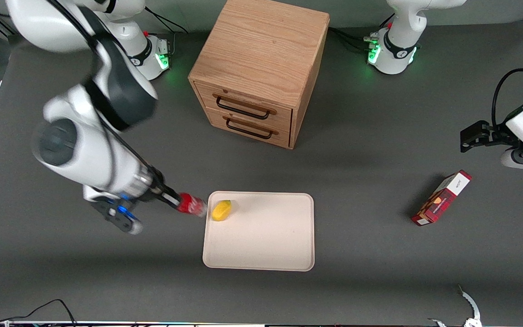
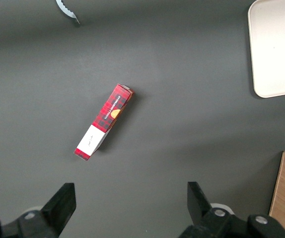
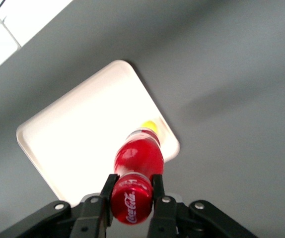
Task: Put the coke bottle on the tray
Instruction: 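Lift the bottle and carry it with the right gripper onto the white tray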
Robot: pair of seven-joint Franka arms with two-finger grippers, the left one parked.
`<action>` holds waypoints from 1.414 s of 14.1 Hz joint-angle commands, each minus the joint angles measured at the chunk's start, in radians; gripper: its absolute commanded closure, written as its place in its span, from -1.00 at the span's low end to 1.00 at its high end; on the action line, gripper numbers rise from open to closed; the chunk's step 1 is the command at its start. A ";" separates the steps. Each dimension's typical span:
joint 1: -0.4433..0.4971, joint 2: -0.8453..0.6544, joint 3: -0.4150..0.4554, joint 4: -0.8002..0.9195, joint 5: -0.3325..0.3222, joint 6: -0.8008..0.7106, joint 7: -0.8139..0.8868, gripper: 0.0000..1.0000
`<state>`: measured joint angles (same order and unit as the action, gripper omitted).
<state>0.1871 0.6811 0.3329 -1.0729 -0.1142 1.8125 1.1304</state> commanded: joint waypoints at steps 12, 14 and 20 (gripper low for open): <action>0.032 0.278 0.063 0.093 -0.309 0.169 0.293 -0.99; 0.022 0.252 0.086 0.093 -0.314 0.145 0.285 -1.00; -0.121 -0.117 0.239 0.088 -0.268 -0.365 -0.160 -1.00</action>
<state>0.1326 0.7176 0.5431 -0.9293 -0.4057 1.5732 1.1372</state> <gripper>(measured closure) 0.000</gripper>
